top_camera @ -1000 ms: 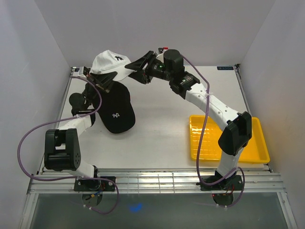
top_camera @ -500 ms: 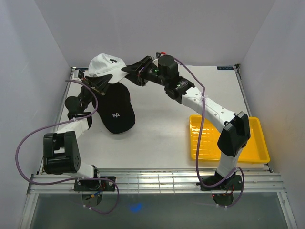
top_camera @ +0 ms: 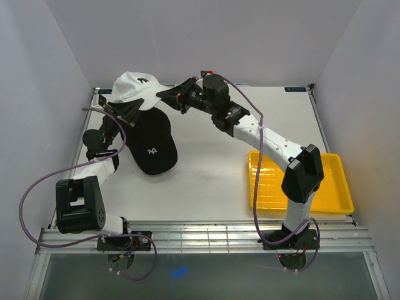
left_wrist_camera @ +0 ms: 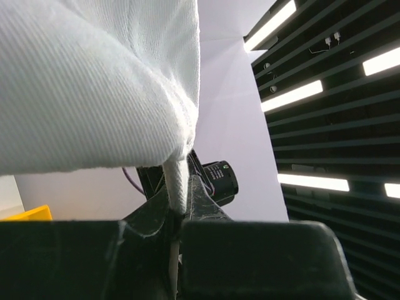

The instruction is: Stack the hats

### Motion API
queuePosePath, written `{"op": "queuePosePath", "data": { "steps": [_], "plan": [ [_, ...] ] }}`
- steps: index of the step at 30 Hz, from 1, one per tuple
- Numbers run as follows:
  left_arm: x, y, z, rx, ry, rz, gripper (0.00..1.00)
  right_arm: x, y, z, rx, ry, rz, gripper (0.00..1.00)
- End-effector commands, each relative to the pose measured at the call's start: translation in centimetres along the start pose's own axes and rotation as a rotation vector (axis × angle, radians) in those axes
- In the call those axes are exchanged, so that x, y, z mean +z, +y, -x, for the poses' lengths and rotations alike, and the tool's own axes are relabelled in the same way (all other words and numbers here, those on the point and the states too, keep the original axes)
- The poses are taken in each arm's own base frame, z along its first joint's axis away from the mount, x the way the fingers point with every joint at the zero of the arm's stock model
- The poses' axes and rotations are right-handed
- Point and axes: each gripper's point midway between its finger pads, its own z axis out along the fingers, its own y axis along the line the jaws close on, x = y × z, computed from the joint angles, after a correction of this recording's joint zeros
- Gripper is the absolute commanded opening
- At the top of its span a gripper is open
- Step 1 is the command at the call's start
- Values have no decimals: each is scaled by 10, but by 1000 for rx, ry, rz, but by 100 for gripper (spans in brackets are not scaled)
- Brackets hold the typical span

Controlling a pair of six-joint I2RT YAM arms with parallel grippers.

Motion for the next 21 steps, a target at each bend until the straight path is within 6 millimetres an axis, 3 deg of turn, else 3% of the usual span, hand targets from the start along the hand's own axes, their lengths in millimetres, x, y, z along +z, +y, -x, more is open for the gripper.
{"op": "queuePosePath", "data": {
  "steps": [1, 2, 3, 7, 12, 13, 21],
  "plan": [
    [-29, -74, -74, -9, 270, -214, 16, -10, 56, 0, -66, -43, 175, 8],
    [-29, -75, -75, -3, 271, -216, 23, -11, 61, 0, -80, -47, 193, 8],
    [-29, -78, -76, 0, 271, -219, 37, -11, 63, 0, -85, -51, 200, 8],
    [-29, -89, -81, 43, 284, -235, 57, -17, 76, 0, -125, -72, 253, 8],
    [-31, -97, -89, 101, 282, -206, 68, -24, 85, 1, -165, -96, 292, 8],
    [-35, -101, -95, 128, 296, -207, 76, -26, 86, 0, -171, -99, 302, 8],
    [-50, -131, -122, 199, 300, -255, 81, -35, 88, 4, -220, -138, 312, 8]
  ]
}}
